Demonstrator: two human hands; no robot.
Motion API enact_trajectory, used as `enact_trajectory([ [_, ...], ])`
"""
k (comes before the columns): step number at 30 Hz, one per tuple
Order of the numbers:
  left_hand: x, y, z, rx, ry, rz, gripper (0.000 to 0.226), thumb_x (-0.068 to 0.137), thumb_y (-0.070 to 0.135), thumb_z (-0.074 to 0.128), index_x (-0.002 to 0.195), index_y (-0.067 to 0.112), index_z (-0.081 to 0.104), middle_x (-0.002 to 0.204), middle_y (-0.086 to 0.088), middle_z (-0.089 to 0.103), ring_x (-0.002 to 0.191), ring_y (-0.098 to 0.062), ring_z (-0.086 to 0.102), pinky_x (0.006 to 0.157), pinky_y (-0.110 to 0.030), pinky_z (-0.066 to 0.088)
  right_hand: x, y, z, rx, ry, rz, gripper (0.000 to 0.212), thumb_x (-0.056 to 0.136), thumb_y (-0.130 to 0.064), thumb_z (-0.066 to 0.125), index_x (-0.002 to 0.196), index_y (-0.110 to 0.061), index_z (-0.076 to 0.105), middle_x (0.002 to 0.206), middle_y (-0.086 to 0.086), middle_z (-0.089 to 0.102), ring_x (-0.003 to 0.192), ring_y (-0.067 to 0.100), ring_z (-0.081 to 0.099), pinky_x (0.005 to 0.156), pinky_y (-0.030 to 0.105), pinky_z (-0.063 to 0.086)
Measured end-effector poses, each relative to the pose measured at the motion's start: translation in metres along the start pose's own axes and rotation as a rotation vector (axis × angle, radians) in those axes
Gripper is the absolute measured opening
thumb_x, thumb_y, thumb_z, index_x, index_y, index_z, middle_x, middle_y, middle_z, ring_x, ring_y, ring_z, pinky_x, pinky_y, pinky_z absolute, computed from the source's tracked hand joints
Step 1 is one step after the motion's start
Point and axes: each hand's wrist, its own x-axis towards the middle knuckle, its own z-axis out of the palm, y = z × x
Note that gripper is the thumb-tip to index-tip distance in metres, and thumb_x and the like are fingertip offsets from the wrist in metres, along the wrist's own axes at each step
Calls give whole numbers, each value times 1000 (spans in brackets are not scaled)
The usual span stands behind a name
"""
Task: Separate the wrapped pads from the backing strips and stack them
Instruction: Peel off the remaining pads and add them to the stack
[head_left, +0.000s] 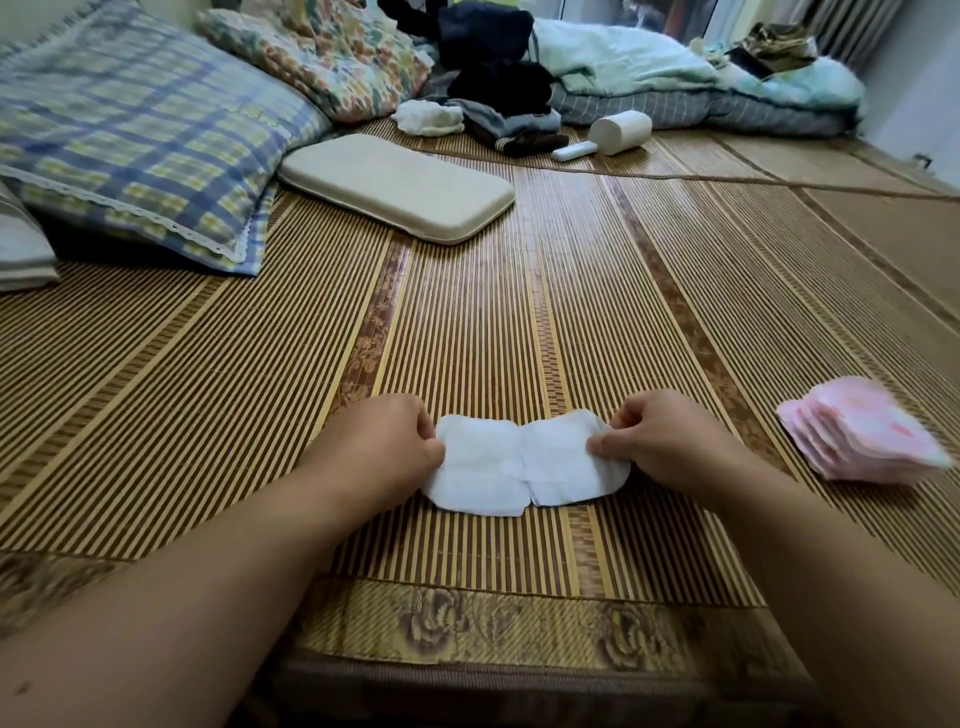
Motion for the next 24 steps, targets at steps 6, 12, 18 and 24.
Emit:
enact_trajectory([
  [6,-10,14,-13,-788,-92,10,23,83,13,62,92,30,50,89,-6,63,68,-17,66,54,-28,56,-17,-28,-5,555,-58,-137,8,79,-20,70,80,-13,67,84,4,69,75,19,66,62,28,56],
  [12,-17,24,-16,-994,-209,84,38,85,9,60,111,37,56,89,-9,65,58,-7,64,54,-22,50,-40,-62,10,435,-63,-389,1,80,-23,69,81,-23,70,81,-1,72,73,11,70,63,28,59],
  [18,-19,21,-20,-933,-220,143,14,87,15,58,96,21,68,90,-9,70,71,-15,66,63,-25,54,-49,-68,13,411,-50,-499,6,78,-25,71,83,-24,72,78,-3,72,73,4,69,61,22,58],
  [24,-17,18,-25,-1129,-191,83,10,83,10,62,83,16,69,80,-7,74,74,-19,72,58,-24,54,-48,-55,11,291,-189,-516,61,58,-37,82,109,-53,51,102,-16,62,95,-1,60,70,20,56],
])
